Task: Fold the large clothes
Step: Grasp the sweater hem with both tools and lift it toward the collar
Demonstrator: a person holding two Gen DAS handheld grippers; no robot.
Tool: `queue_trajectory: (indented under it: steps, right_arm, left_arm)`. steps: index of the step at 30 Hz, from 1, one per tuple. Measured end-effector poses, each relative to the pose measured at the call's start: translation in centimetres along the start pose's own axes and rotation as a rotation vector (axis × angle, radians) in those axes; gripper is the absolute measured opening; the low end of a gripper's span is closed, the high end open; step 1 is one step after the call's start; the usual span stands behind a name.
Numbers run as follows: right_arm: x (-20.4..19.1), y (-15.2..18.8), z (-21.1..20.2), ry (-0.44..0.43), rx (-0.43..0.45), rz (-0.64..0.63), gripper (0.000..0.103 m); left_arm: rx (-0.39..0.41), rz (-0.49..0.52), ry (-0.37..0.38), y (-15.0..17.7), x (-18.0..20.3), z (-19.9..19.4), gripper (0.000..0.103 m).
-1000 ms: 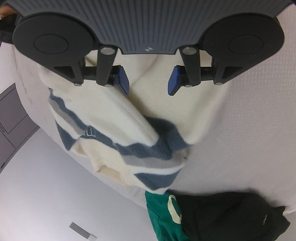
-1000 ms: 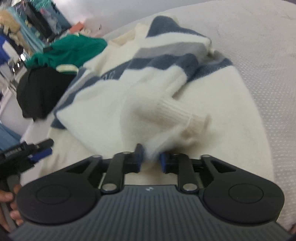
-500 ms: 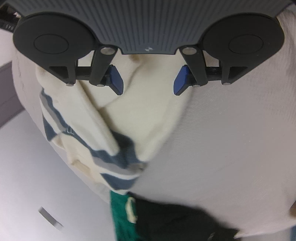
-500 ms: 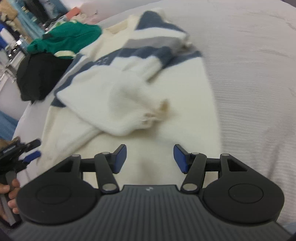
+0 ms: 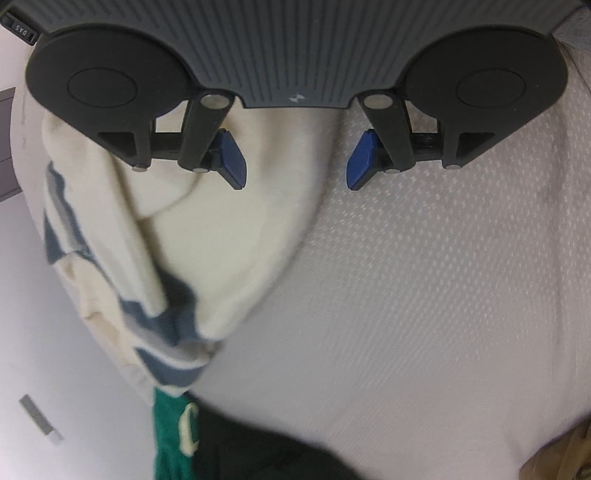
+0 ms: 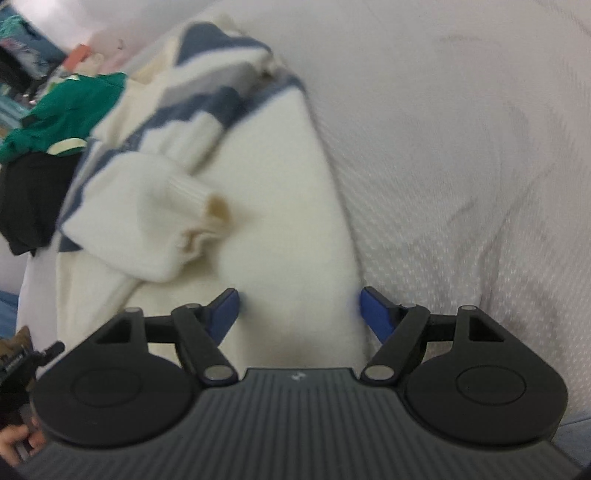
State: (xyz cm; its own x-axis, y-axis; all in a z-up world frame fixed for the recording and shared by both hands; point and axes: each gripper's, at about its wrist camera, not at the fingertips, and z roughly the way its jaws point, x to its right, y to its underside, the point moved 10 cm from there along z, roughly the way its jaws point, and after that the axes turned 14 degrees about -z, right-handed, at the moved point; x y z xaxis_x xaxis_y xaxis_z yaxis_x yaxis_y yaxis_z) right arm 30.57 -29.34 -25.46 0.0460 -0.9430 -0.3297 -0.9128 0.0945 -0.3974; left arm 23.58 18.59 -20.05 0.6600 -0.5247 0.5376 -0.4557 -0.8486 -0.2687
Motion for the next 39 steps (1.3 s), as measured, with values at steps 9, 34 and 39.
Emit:
queue_trajectory:
  steps: [9,34,39]
  right_arm:
    - [-2.0,1.3,2.0,-0.089,-0.104,-0.060,0.077]
    - [-7.1,-0.4,-4.5,-0.351,0.073,-0.101,0.017]
    - [-7.1,-2.9,-8.7,-0.449,0.195,-0.058,0.016]
  left_arm:
    - [-0.113,0.062,0.030,2.8,0.9,0.8,0.067]
    - [-0.070,0.005,0.321,2.4,3.4,-5.3,0.013]
    - [-0.055,-0.021,0.459,1.4,4.8,-9.8,0.012]
